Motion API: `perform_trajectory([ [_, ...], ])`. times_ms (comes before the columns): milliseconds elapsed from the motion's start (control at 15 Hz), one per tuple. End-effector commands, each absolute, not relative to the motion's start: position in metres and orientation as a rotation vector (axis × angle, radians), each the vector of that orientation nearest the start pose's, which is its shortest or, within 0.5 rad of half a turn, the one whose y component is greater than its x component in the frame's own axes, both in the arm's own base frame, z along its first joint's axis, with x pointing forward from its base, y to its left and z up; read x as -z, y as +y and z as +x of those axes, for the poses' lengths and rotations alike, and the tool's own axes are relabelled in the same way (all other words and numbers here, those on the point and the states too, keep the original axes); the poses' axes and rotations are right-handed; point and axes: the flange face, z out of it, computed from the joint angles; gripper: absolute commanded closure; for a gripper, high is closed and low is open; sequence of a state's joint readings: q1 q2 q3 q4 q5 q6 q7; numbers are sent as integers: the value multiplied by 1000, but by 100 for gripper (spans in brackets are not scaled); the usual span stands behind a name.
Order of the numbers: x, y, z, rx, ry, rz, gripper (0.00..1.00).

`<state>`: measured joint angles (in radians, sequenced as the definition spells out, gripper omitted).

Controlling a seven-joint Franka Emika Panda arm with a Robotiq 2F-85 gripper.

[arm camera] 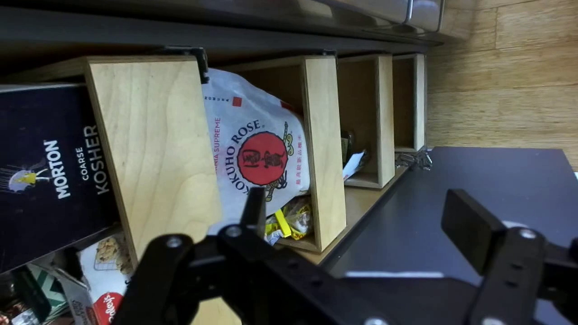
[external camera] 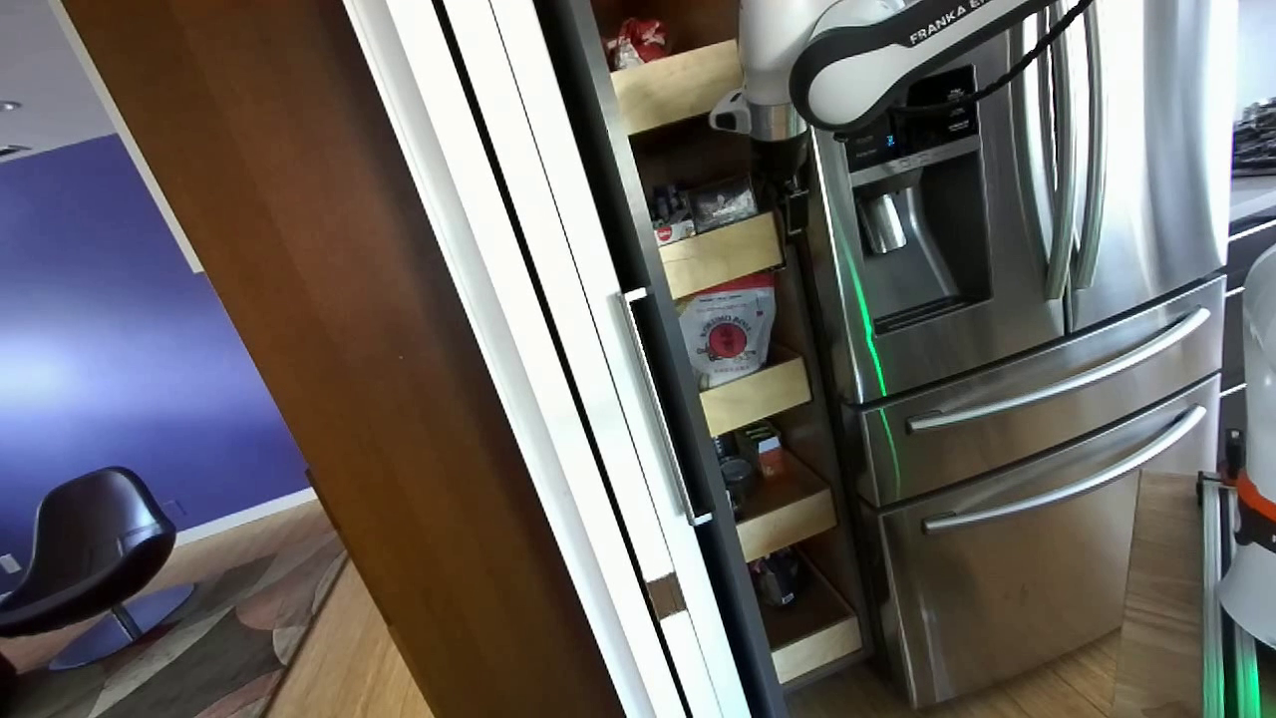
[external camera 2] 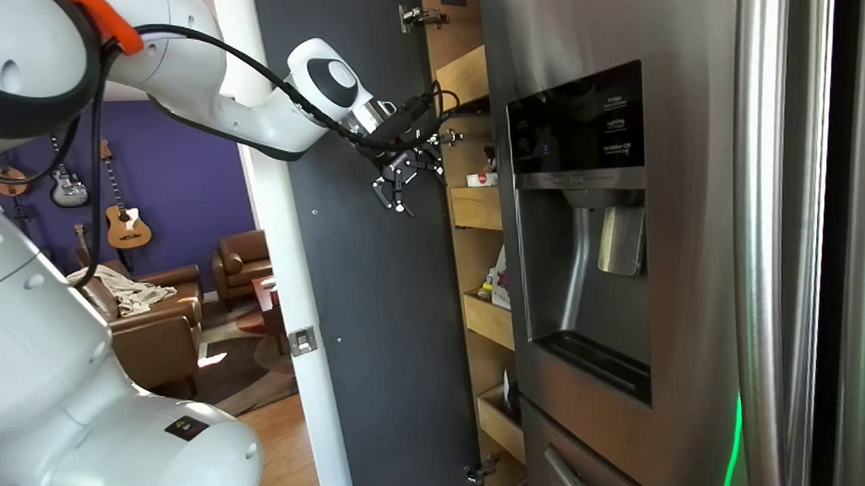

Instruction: Pull out the second drawer from the top

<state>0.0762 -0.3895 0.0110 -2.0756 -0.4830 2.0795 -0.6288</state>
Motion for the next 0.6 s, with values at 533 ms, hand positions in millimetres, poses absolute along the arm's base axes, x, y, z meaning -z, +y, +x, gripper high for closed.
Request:
perform_trajectory([
  [533,-658,-6,542,-307,1111,2349,0],
])
